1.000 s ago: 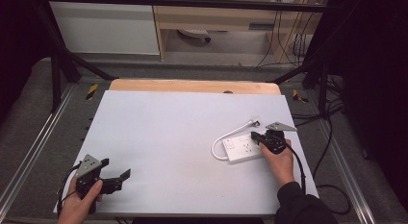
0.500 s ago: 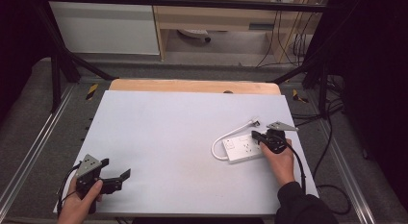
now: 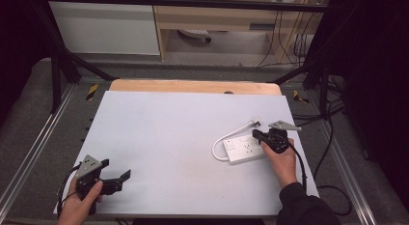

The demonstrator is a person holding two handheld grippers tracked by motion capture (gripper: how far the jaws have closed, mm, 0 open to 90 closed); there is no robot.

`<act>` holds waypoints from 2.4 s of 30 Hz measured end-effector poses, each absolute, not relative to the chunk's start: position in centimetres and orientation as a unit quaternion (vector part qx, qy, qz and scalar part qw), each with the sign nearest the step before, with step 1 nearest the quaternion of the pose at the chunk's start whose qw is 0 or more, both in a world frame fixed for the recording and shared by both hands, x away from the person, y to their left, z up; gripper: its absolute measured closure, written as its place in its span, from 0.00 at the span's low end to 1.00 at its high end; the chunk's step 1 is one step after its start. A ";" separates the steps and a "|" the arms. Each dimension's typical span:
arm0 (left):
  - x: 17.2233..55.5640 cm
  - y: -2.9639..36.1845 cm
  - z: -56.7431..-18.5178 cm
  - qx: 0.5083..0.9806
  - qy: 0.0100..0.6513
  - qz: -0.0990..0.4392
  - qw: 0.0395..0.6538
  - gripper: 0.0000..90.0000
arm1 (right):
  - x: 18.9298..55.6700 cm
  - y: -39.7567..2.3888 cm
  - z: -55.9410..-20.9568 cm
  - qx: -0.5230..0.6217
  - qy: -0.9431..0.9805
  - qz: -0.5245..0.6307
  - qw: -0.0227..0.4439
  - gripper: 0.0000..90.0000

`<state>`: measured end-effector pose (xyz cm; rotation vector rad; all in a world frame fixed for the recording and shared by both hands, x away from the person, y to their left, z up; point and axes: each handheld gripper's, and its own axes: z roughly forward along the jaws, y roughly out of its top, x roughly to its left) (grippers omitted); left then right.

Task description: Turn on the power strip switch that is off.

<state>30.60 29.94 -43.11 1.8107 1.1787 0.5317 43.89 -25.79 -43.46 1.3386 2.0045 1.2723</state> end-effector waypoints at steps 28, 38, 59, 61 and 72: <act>30.6 30.1 -43.1 0.727 0.478 0.218 0.442 0.07 | 43.0 -25.7 -41.4 0.480 0.701 0.481 0.218 0.30; 30.6 30.1 -43.1 0.728 0.477 0.218 0.442 0.07 | 41.9 -26.6 -40.2 0.487 0.685 0.487 0.239 0.05; 30.5 30.0 -43.1 0.727 0.475 0.218 0.445 0.07 | 34.6 -30.6 -38.4 0.460 0.663 0.519 0.281 0.02; 30.6 30.0 -43.1 0.728 0.474 0.218 0.445 0.07 | 34.3 -30.7 -38.6 0.461 0.662 0.519 0.283 0.02; 30.5 30.0 -43.1 0.727 0.475 0.216 0.446 0.07 | 32.5 -31.5 -41.6 0.463 0.675 0.501 0.281 0.03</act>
